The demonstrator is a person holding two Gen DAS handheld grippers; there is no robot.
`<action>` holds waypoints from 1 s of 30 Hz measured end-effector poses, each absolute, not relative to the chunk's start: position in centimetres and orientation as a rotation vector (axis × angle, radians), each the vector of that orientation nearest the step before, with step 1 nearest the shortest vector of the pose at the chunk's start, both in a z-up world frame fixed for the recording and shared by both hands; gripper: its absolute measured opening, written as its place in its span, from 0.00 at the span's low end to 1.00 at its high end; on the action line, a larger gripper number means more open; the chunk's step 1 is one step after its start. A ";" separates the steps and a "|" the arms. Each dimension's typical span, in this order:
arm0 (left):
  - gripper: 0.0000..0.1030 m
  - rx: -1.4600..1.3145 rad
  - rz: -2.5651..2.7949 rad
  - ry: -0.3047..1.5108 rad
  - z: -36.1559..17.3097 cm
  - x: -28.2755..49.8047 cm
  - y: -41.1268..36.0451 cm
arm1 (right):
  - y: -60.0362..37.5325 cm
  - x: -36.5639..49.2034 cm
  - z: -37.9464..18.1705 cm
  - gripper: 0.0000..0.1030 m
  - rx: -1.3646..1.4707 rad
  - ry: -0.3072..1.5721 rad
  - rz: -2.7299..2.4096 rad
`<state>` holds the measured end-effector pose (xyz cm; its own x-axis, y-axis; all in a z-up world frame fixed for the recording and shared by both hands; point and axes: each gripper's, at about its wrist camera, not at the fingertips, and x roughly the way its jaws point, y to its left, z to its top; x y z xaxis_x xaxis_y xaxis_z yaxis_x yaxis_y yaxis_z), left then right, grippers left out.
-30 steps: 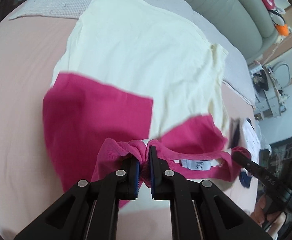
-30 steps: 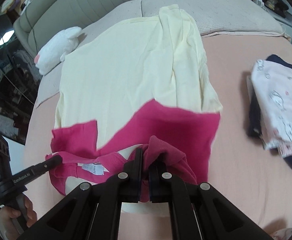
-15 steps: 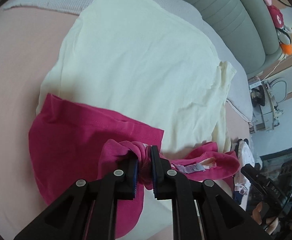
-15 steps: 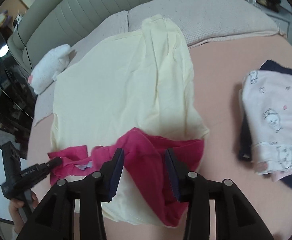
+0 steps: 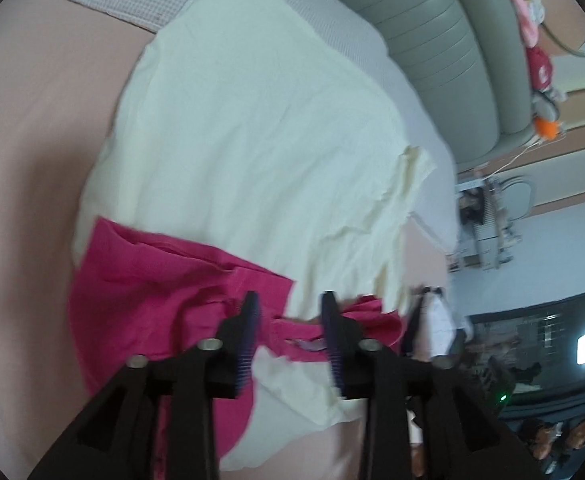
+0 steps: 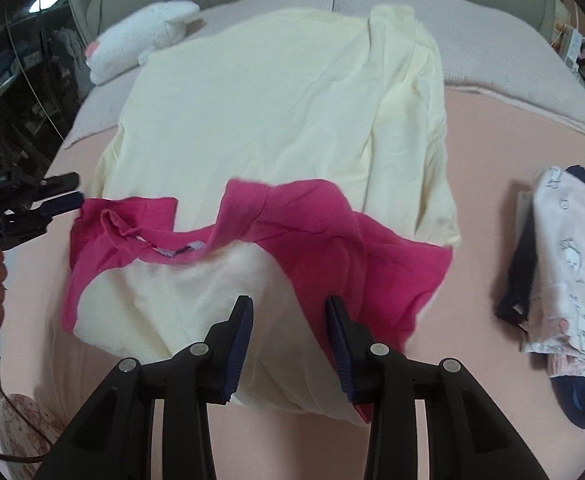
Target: Fold clothes
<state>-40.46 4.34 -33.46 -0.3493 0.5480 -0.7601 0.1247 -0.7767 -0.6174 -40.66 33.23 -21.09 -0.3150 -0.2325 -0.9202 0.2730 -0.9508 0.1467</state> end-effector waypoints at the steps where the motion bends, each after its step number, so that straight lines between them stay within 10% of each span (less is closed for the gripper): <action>1: 0.42 -1.608 2.216 -0.786 -33.2 -40.2 5.1 | 33.3 -41.3 -21.6 0.36 1.631 0.049 -2.336; 8: 0.42 -1.620 2.139 -0.321 -35.0 -39.2 11.0 | 38.8 -43.1 -20.8 0.36 1.625 -0.260 -2.574; 14: 0.42 -1.558 2.378 -0.352 -36.1 -43.8 11.3 | 37.6 -40.0 -24.6 0.36 1.800 0.115 -2.465; 19: 0.42 -1.499 2.412 -0.444 -33.3 -42.4 9.4 | 40.7 -38.5 -23.6 0.36 1.790 -0.140 -2.536; 28: 0.42 -1.601 2.387 -0.119 -35.6 -32.5 11.2 | 33.4 -36.9 -23.6 0.36 1.582 0.159 -2.388; 30: 0.28 -1.676 2.436 -0.019 -36.9 -32.7 10.8 | 33.5 -38.2 -24.4 0.36 1.632 0.109 -2.432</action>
<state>-32.67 10.83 -36.90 -0.3460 0.1584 -0.9248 -0.1440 -0.9829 -0.1145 -38.15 33.50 -24.39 -0.3648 -0.1330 -0.9216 0.2145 -0.9751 0.0558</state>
